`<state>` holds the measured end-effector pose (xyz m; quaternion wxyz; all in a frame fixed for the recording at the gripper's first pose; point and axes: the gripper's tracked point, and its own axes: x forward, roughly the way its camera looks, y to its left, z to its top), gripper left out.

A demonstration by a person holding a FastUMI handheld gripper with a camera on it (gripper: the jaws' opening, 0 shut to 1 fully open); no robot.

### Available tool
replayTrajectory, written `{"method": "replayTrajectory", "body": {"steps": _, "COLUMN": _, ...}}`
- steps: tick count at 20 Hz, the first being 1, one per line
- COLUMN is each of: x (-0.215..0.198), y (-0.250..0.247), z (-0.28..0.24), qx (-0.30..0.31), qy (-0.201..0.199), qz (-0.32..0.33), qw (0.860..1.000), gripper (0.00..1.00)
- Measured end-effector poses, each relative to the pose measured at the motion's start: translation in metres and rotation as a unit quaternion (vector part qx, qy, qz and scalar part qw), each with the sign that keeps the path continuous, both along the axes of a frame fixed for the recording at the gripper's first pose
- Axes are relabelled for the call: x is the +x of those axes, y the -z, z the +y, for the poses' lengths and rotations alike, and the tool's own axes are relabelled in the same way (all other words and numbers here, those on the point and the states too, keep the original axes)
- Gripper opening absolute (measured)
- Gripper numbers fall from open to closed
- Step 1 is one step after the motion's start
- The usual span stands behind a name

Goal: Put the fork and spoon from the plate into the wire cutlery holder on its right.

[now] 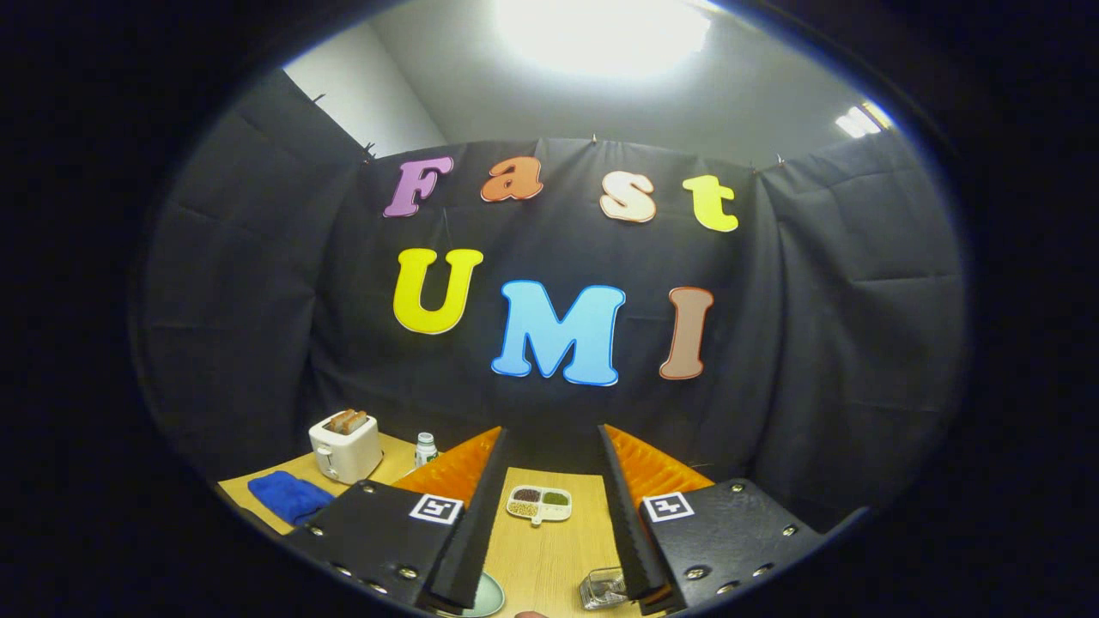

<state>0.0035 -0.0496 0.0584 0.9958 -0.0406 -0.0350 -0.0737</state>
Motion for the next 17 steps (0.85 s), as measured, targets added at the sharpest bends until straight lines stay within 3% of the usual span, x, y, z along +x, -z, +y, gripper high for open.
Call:
{"method": "replayTrajectory", "body": {"steps": 3, "x": 0.010, "y": 0.007, "z": 0.011, "qx": -0.018, "qy": -0.007, "qz": -0.017, "qw": 1.000, "gripper": 0.83}}
{"method": "replayTrajectory", "body": {"steps": 4, "x": 0.011, "y": 0.014, "z": 0.011, "qx": -0.002, "qy": 0.003, "qz": -0.011, "qw": 1.000, "gripper": 0.98}}
{"method": "replayTrajectory", "body": {"steps": 10, "x": 0.010, "y": 0.021, "z": 0.034, "qx": 0.040, "qy": 0.001, "qz": -0.039, "qw": 0.998, "gripper": 0.96}}
{"method": "replayTrajectory", "body": {"steps": 17, "x": -0.003, "y": 0.048, "z": 0.062, "qx": 0.046, "qy": -0.029, "qz": 0.016, "qw": 0.998, "gripper": 0.96}}
